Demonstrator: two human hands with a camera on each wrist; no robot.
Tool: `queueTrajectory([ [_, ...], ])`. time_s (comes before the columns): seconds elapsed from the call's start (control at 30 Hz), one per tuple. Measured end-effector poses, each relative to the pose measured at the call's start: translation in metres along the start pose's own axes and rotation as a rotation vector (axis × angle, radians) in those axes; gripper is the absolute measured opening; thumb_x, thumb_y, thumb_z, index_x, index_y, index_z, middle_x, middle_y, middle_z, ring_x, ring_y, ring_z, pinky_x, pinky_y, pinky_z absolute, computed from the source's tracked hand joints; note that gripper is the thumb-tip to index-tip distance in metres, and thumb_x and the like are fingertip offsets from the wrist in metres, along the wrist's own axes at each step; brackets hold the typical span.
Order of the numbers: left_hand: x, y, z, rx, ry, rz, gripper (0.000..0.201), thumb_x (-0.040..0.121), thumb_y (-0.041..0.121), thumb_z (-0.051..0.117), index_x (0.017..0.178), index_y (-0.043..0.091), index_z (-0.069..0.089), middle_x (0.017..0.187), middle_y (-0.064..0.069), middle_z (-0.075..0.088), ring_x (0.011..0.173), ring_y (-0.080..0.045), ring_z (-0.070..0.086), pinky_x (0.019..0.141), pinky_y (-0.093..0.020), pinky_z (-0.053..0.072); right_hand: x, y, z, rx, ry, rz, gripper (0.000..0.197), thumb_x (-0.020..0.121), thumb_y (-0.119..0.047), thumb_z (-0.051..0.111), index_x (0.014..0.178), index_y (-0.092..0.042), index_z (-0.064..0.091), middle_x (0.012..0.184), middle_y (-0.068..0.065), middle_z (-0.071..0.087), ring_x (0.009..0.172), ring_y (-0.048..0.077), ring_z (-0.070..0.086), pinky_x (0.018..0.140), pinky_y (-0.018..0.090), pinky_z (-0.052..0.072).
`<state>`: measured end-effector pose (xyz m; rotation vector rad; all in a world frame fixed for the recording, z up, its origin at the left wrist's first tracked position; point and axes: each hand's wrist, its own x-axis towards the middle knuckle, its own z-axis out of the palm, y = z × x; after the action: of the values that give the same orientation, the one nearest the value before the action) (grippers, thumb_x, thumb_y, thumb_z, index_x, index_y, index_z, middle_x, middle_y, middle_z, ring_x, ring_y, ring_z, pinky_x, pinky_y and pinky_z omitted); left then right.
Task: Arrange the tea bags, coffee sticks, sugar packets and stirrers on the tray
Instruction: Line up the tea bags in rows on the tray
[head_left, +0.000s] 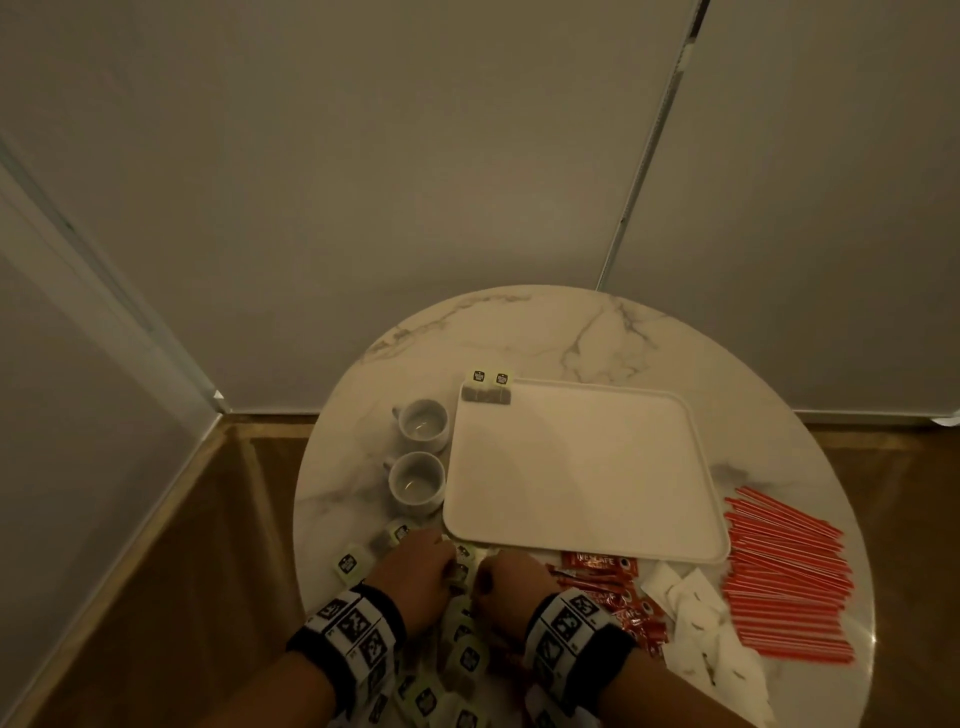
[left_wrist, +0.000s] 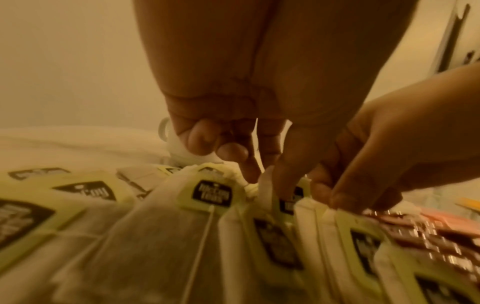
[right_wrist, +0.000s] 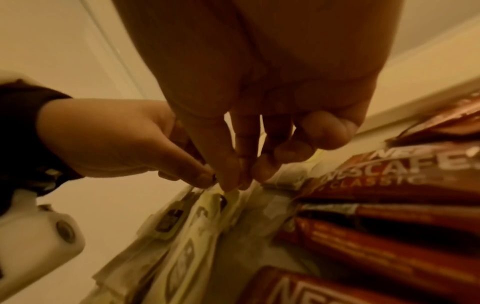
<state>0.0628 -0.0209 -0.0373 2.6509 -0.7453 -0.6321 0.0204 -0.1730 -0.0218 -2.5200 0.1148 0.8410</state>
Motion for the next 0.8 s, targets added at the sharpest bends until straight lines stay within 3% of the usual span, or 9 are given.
queueTrajectory([
  [0.07, -0.001, 0.002, -0.008, -0.108, 0.021, -0.056, 0.005, 0.083, 0.019, 0.057, 0.081, 0.020, 0.053, 0.091, 0.005, 0.052, 0.085, -0.013, 0.050, 0.074, -0.025, 0.042, 0.000, 0.001, -0.002, 0.059, 0.001, -0.011, 0.019, 0.088, -0.021, 0.056, 0.095, -0.010, 0.069, 0.103, 0.009, 0.067, 0.095, 0.024, 0.063, 0.080, 0.029, 0.049],
  [0.17, -0.001, 0.001, -0.024, -0.354, 0.029, -0.119, 0.018, 0.079, 0.021, 0.063, 0.069, 0.024, 0.049, 0.075, 0.006, 0.057, 0.070, -0.009, 0.055, 0.070, -0.026, 0.048, -0.001, 0.006, -0.013, 0.252, 0.024, -0.032, 0.008, 0.082, -0.024, 0.064, 0.075, -0.023, 0.060, 0.084, -0.002, 0.061, 0.080, 0.014, 0.057, 0.069, 0.023, 0.045],
  [0.3, 0.000, 0.002, -0.047, -0.793, 0.081, -0.130, 0.023, 0.082, 0.015, 0.066, 0.071, 0.014, 0.046, 0.085, -0.016, 0.068, 0.085, -0.016, 0.068, 0.084, -0.042, 0.055, -0.002, 0.013, -0.043, 0.475, 0.071, -0.108, 0.017, 0.080, -0.020, 0.068, 0.069, -0.024, 0.056, 0.070, -0.008, 0.057, 0.065, 0.006, 0.053, 0.060, 0.019, 0.045],
  [0.4, 0.002, 0.011, -0.061, -1.039, 0.102, -0.190, 0.016, 0.077, 0.021, 0.061, 0.070, 0.017, 0.047, 0.081, -0.023, 0.059, 0.085, -0.034, 0.064, 0.080, -0.049, 0.052, 0.001, 0.016, -0.066, 0.732, 0.128, -0.130, 0.010, 0.083, -0.007, 0.064, 0.078, -0.014, 0.060, 0.071, 0.000, 0.061, 0.064, 0.010, 0.061, 0.056, 0.025, 0.054],
  [0.47, 0.007, 0.017, -0.064, -1.180, 0.085, -0.230, 0.010, 0.086, 0.013, 0.052, 0.079, 0.013, 0.045, 0.078, -0.020, 0.062, 0.079, -0.036, 0.065, 0.071, -0.046, 0.054, 0.004, 0.017, -0.077, 0.850, 0.178, -0.146, 0.010, 0.084, -0.001, 0.062, 0.080, -0.010, 0.060, 0.071, 0.003, 0.062, 0.065, 0.014, 0.063, 0.053, 0.031, 0.055],
  [0.53, 0.013, 0.026, -0.065, -1.281, 0.050, -0.270, 0.004, 0.093, 0.003, 0.042, 0.095, 0.006, 0.043, 0.087, -0.022, 0.065, 0.078, -0.038, 0.069, 0.063, -0.043, 0.058, 0.009, 0.015, -0.086, 0.908, 0.228, -0.161, 0.012, 0.085, 0.002, 0.061, 0.081, -0.009, 0.059, 0.069, 0.005, 0.060, 0.063, 0.016, 0.061, 0.049, 0.031, 0.054],
  [0.6, 0.017, 0.035, -0.066, -1.361, 0.016, -0.278, 0.020, 0.095, 0.002, 0.039, 0.110, 0.014, 0.044, 0.102, -0.025, 0.065, 0.083, -0.041, 0.070, 0.060, -0.043, 0.058, 0.015, 0.013, -0.093, 0.939, 0.270, -0.168, 0.012, 0.085, 0.003, 0.061, 0.082, -0.009, 0.060, 0.069, 0.007, 0.060, 0.061, 0.017, 0.060, 0.048, 0.032, 0.054],
  [0.67, 0.022, 0.041, -0.064, -1.433, -0.016, -0.260, 0.025, 0.096, 0.006, 0.044, 0.115, 0.021, 0.049, 0.104, -0.023, 0.068, 0.089, -0.040, 0.070, 0.063, -0.043, 0.057, 0.020, 0.012, -0.098, 0.930, 0.307, -0.172, 0.010, 0.084, 0.001, 0.063, 0.083, -0.009, 0.061, 0.070, 0.008, 0.062, 0.061, 0.017, 0.061, 0.050, 0.033, 0.055],
  [0.8, 0.037, 0.047, -0.059, -1.396, 0.079, -0.246, 0.026, 0.089, 0.010, 0.063, 0.115, 0.010, 0.058, 0.099, -0.019, 0.071, 0.089, -0.036, 0.070, 0.070, -0.042, 0.058, 0.035, 0.014, -0.099, 0.837, 0.411, -0.158, 0.014, 0.079, -0.004, 0.069, 0.088, -0.014, 0.063, 0.077, 0.008, 0.066, 0.063, 0.016, 0.062, 0.055, 0.034, 0.056],
])
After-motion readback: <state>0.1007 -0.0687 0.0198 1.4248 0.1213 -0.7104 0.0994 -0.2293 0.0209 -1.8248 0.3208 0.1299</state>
